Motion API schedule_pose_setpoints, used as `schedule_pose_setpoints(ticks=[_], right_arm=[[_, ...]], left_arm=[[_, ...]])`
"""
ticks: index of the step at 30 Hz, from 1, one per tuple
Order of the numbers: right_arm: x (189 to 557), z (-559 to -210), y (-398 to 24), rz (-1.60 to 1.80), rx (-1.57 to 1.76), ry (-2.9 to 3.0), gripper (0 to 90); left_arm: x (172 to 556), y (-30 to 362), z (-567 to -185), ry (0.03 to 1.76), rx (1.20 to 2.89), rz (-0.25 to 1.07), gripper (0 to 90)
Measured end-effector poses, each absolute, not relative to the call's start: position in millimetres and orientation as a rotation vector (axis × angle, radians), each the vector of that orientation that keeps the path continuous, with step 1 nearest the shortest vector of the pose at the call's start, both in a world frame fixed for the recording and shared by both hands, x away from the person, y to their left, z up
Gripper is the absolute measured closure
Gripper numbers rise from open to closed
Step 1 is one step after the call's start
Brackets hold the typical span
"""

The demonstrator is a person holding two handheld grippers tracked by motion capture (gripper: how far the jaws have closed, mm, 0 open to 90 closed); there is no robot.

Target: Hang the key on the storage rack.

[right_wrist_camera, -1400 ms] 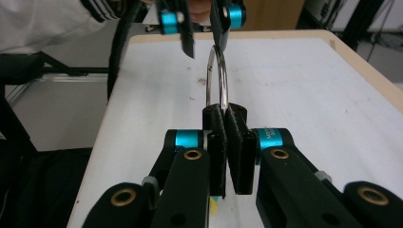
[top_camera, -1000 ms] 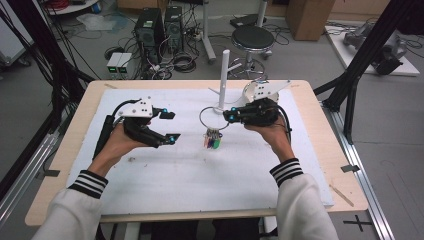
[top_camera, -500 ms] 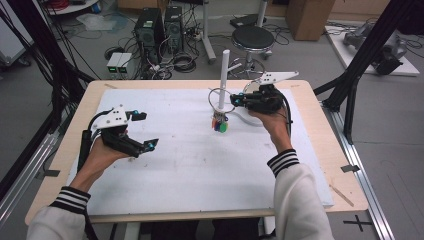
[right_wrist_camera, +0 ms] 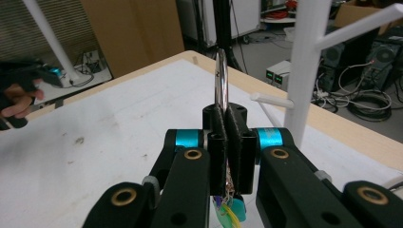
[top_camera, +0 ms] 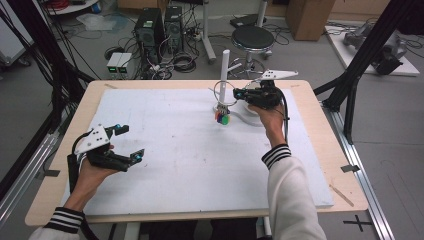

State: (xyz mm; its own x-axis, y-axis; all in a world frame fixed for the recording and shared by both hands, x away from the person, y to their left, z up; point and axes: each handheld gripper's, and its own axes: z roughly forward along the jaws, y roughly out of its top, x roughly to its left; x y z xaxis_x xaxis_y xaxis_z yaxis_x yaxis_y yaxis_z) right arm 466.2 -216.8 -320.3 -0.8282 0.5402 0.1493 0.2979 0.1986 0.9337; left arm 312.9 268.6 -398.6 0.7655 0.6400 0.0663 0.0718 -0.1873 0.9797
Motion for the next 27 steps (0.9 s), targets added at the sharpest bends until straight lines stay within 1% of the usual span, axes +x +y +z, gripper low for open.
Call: schedule_pose_setpoints(ticks=[2, 4, 7, 17, 27], right_arm=[[468.7, -322.5, -217.0, 1.682, 0.823, 2.253, 88.1], [471.3, -324.7, -216.7, 1.676, 0.834, 2.247, 88.1], [474.6, -328.3, -215.8, 1.665, 0.859, 2.249, 88.1], [484.7, -339.7, -210.7, 1.634, 0.931, 2.239, 88.1], [494.0, -350.7, -207.9, 1.628, 1.006, 2.209, 88.0]], left_arm=[[310.2, 271.5, -402.9, 0.58, 1.709, 0.565, 1.7], [305.2, 273.6, -409.1, 0.587, 1.671, 0.577, 1.7], [300.4, 273.0, -416.3, 0.588, 1.66, 0.589, 1.7], [290.0, 272.6, -437.3, 0.614, 1.6, 0.588, 1.7], [285.4, 272.1, -447.5, 0.625, 1.556, 0.588, 1.7]])
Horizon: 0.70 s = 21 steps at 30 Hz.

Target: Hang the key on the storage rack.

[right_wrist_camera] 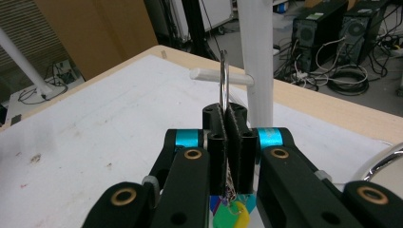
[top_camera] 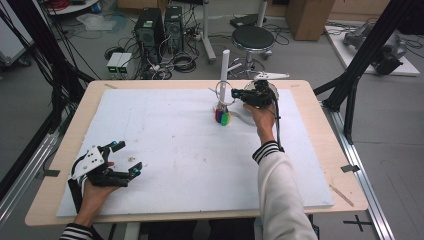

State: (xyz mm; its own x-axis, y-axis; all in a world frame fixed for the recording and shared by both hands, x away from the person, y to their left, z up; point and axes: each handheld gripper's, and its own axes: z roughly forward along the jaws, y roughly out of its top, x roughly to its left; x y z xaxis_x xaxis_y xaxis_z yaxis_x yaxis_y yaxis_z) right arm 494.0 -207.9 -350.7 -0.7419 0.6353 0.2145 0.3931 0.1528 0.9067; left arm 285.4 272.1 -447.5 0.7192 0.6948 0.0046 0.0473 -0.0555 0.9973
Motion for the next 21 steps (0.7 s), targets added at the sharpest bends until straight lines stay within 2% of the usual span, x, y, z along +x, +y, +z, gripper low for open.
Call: schedule_pose_setpoints(ticks=[14, 16, 21], right_arm=[[501.2, -361.5, -204.8, 1.618, 1.052, 2.232, 85.8], [500.7, -361.0, -204.5, 1.635, 1.052, 2.222, 77.3], [495.8, -355.7, -209.2, 1.659, 1.045, 2.226, 63.1]], left_arm=[[279.6, 275.2, -451.6, 0.626, 1.488, 0.62, 1.7], [279.4, 275.5, -451.7, 0.628, 1.485, 0.619, 1.7], [279.4, 275.0, -451.8, 0.632, 1.484, 0.624, 1.7]])
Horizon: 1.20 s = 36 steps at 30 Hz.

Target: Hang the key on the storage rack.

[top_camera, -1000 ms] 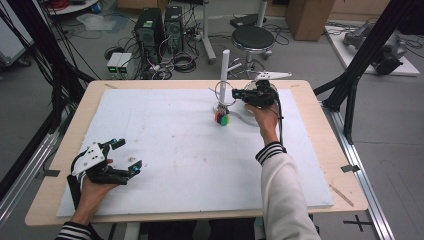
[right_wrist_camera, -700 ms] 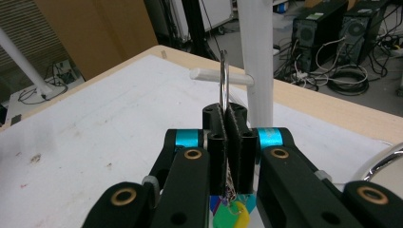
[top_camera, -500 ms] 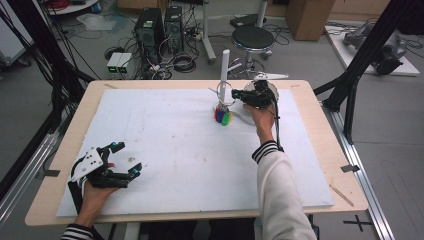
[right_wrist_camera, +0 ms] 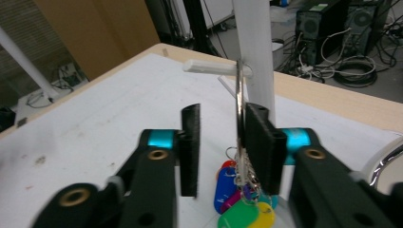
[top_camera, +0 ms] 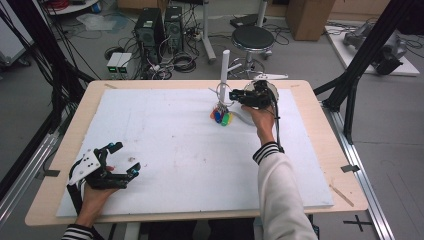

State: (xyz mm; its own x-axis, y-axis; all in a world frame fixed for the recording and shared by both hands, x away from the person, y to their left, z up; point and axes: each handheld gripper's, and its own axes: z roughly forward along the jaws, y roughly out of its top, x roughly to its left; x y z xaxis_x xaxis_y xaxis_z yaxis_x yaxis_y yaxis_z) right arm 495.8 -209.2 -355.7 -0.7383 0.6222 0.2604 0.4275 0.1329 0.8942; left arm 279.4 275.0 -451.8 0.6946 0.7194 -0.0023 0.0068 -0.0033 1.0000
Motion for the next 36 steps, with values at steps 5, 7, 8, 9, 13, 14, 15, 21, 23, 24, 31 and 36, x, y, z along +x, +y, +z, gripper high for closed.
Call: schedule_pose_setpoints(ticks=[5, 7, 8, 9, 13, 14, 15, 21, 23, 24, 31, 36], right_arm=[[484.8, -344.6, -211.6, 1.61, 1.031, 2.252, 27.7], [477.5, -338.8, -210.0, 1.508, 1.005, 2.263, 9.4], [473.1, -336.5, -209.2, 1.458, 0.992, 2.249, 3.8], [468.3, -334.1, -209.6, 1.441, 0.976, 2.254, 0.9], [448.4, -327.7, -221.4, 1.523, 0.865, 2.247, 0.8], [441.6, -326.7, -226.1, 1.537, 0.839, 2.243, 0.8], [437.5, -326.4, -229.4, 1.541, 0.83, 2.245, 0.8], [404.2, -337.0, -257.2, 1.56, 0.753, 2.233, 0.8], [392.1, -346.3, -267.0, 1.59, 0.733, 2.223, 0.8], [388.2, -349.6, -269.9, 1.596, 0.741, 2.228, 0.8], [358.0, -382.3, -292.3, 1.682, 0.732, 2.126, 0.8], [344.4, -403.6, -301.9, 1.702, 0.746, 2.065, 0.8]], left_arm=[[279.3, 274.8, -451.6, 0.63, 1.489, 0.629, 1.7], [279.2, 274.9, -451.7, 0.635, 1.486, 0.629, 1.7], [279.2, 274.8, -451.7, 0.635, 1.486, 0.629, 1.7], [279.1, 274.7, -451.7, 0.633, 1.488, 0.633, 1.7], [277.9, 274.0, -451.9, 0.632, 1.482, 0.646, 1.7], [277.9, 274.0, -451.9, 0.631, 1.481, 0.646, 1.7], [277.8, 274.0, -451.9, 0.633, 1.482, 0.646, 1.7], [277.1, 274.4, -451.9, 0.633, 1.488, 0.652, 1.7], [276.9, 274.5, -451.9, 0.633, 1.488, 0.653, 1.7], [276.9, 274.5, -451.9, 0.633, 1.487, 0.653, 1.7], [276.3, 273.9, -451.8, 0.633, 1.486, 0.654, 1.7], [275.9, 274.3, -451.8, 0.632, 1.488, 0.652, 1.7]])
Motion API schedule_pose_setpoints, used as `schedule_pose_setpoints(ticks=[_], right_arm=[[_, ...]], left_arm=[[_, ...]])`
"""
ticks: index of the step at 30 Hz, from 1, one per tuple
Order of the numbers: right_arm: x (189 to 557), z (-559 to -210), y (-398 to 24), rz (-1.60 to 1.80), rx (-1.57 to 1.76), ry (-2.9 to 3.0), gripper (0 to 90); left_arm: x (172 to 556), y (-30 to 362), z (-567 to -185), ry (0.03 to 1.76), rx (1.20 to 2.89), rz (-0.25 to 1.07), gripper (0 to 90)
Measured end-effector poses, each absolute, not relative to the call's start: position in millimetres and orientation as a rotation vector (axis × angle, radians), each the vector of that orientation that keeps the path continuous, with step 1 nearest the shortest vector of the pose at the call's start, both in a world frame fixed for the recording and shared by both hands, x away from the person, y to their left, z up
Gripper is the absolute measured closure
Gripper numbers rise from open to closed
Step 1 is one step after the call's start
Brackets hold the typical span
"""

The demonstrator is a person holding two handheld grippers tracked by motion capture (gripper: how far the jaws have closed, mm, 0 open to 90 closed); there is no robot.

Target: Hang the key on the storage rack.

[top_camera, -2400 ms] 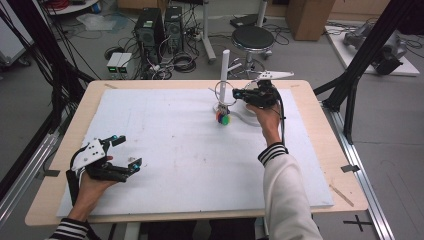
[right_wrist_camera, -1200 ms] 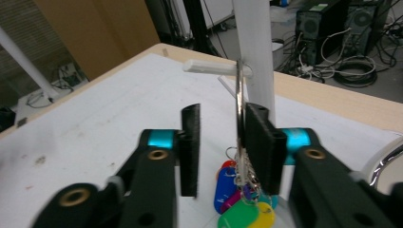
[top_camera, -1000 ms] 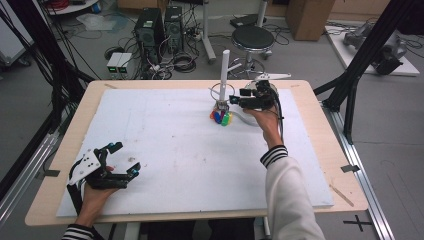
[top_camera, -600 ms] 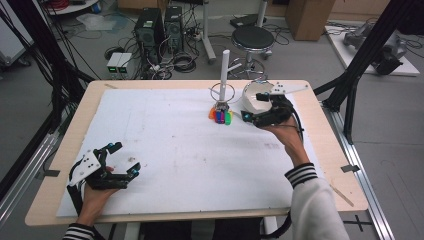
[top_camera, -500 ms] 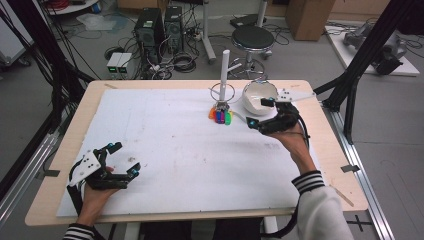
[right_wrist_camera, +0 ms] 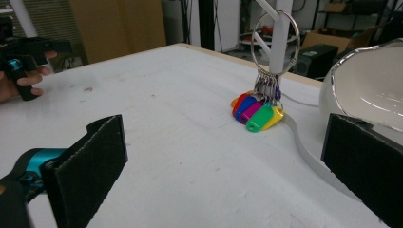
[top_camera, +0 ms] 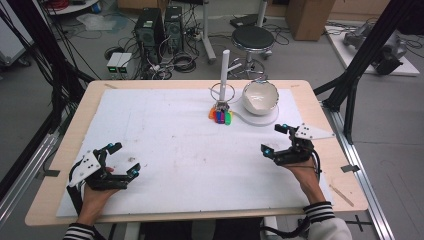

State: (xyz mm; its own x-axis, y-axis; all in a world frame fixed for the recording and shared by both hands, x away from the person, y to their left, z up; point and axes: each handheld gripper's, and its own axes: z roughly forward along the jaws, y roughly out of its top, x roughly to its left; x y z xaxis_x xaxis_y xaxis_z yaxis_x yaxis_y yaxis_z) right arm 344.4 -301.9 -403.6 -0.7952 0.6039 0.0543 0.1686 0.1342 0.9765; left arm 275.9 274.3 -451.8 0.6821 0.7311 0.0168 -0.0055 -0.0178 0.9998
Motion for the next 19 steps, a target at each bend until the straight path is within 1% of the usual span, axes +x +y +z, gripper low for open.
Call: schedule_pose_setpoints(ticks=[11, 19], right_arm=[[317.4, -448.9, -314.3, 1.759, 0.771, 1.971, 0.8], [312.5, -450.3, -315.0, 1.776, 0.713, 1.925, 0.8]], left_arm=[[275.3, 274.7, -452.1, 0.625, 1.486, 0.654, 1.7], [274.7, 274.5, -452.4, 0.625, 1.475, 0.66, 1.7]])
